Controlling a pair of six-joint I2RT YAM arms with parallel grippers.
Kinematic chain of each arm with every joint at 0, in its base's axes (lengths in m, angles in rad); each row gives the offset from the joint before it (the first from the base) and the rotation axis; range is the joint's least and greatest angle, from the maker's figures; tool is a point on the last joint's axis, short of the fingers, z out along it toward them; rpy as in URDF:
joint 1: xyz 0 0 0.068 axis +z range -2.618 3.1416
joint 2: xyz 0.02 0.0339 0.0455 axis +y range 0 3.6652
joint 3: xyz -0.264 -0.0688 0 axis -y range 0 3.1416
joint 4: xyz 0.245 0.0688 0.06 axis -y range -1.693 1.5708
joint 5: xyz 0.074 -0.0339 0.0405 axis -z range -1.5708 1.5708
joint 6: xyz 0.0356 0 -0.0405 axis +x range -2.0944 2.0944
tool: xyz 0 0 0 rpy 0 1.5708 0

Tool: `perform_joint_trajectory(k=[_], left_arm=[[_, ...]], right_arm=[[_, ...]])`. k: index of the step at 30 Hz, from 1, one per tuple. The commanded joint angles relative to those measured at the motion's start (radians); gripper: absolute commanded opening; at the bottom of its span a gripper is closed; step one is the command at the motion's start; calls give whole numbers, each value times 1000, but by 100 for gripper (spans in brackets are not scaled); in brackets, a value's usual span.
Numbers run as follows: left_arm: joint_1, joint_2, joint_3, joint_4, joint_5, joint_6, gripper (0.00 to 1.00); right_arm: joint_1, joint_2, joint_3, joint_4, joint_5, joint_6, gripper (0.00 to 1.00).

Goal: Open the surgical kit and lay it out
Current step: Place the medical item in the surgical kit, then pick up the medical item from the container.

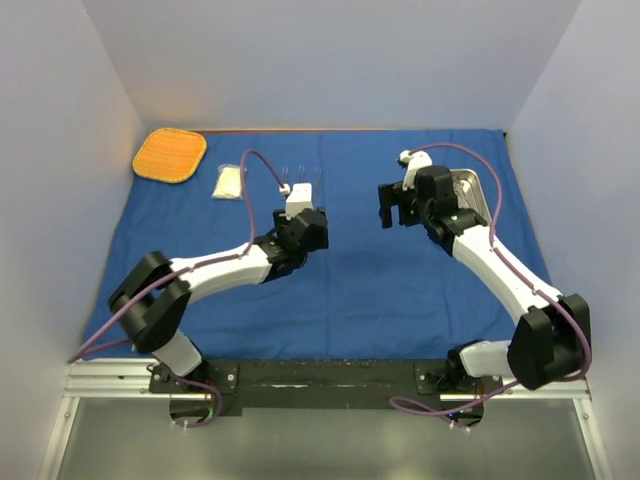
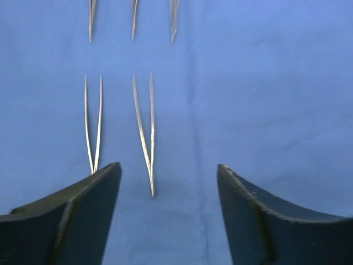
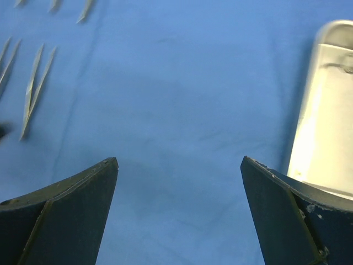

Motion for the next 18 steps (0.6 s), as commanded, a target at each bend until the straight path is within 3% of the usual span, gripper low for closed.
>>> perform_joint_trajectory(k=[1,7,11,18], left_arm=[[39,-166,10,147,-19,236,81],[246,-321,-79,139,219,250,85],[280,-399,-137,155,212,308,86],[314,-470,-209,172,207,363,87]], right_arm=[[-97,61,89,9,106,115,99],[-230,191,139,32,250,232,97],[-290,303,196,60,293,209,94],[-391,516,331,78,203,89,83]])
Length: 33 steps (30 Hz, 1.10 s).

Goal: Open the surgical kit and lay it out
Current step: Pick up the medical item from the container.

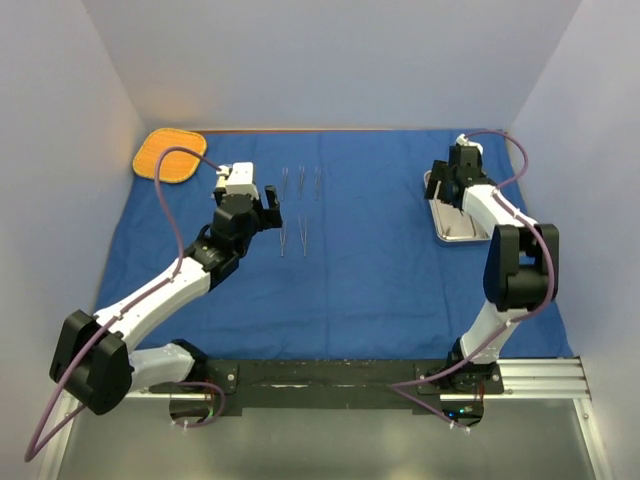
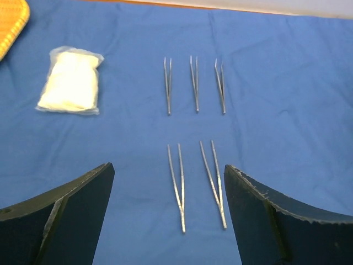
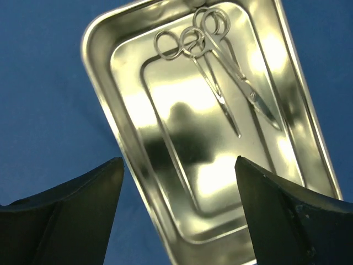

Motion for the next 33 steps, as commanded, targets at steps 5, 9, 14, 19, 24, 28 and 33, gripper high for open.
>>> perform_joint_trajectory(k=[5,9,14,19,24,28,33], left_arm=[[25,-53,-45,54,9,90,87],[25,-41,-41,54,16,94,87],[26,-22,-31,42,22,99,87],[25,-2,-18,30,31,96,87],[25,7,-10,16,37,90,88],[26,18,-8,13,46,80,88],[26,28,-8,14,59,73,88]], right_arm=[[-95,184,180,70,-122,-148,68],[-103,256,243,82,-170,-213,64],[-103,336,342,76,-223,-305,61],[-106,413,412,71,-216,-326,58],[-111,451,457,48,-211,-356,50],[-118,462,467,8,-216,-360,44],[-118,440,432,-30,-228,-374,27]])
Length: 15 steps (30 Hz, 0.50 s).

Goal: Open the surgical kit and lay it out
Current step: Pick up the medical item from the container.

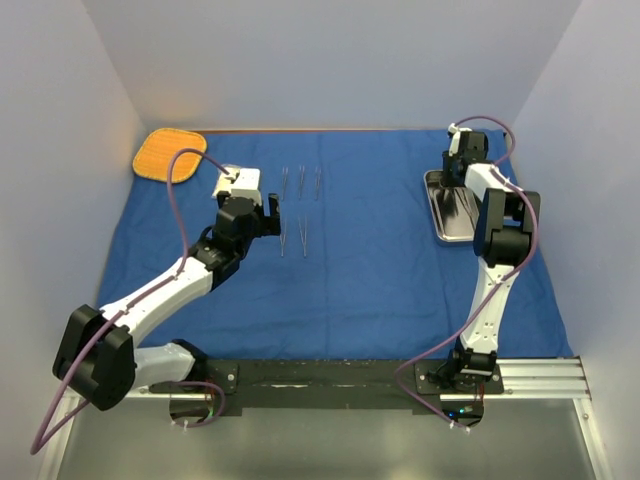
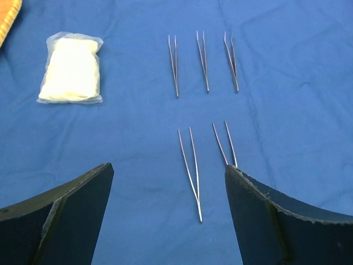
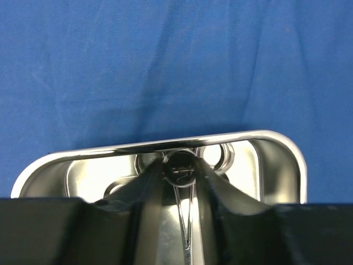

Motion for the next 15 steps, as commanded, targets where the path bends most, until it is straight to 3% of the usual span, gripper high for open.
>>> perform_joint_trajectory(k=[1,3,6,10,11,15], left_arm=[[7,7,33,16,20,-8,88],[5,7,31,17,22,-8,88],[7,6,31,16,28,-8,88],[5,3,27,14,36,-10,88],[7,1,27,16,37,-10,89],[7,-6,21,19,43,-14,89]], right_arm=[[-5,-25,-8,-57,-32,-26,24],[-5,-47,-36,-60,-46,-30,22],[-4,-66,-53,-80,-57,-35,13],[-4,-99,-83,-77,-90,-35,12],[-4,-103,-83,-77,-98,-35,5],[-5,-131,-79,-83,-116,-18,0]])
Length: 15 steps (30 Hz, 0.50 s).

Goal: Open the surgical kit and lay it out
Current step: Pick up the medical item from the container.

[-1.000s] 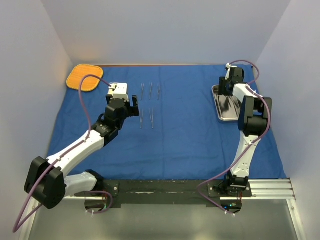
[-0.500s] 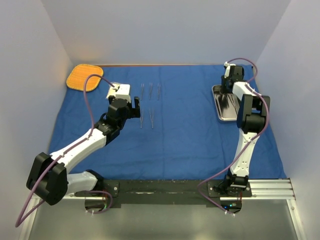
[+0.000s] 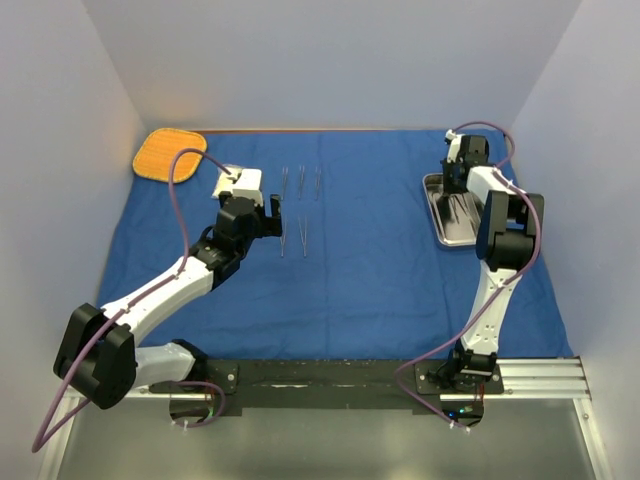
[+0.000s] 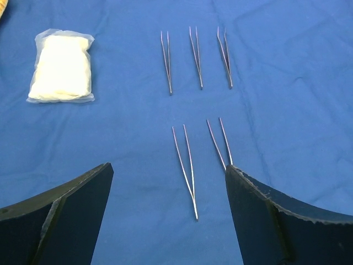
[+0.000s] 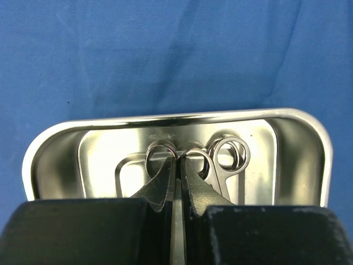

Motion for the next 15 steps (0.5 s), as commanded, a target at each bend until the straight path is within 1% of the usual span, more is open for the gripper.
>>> perform_joint_trajectory(k=[1,8,15], left_arm=[[5,-16,18,20,14,-15,89],[5,-17,16,25,27,-29,89],[4,-17,2,39,40,-32,89]], right_arm=[[-3,-90,-9,-29,-43,8,0],[-3,-147,-15,-37,-63,3,0],[-3,-184,-90,-38,-129,-18,0]])
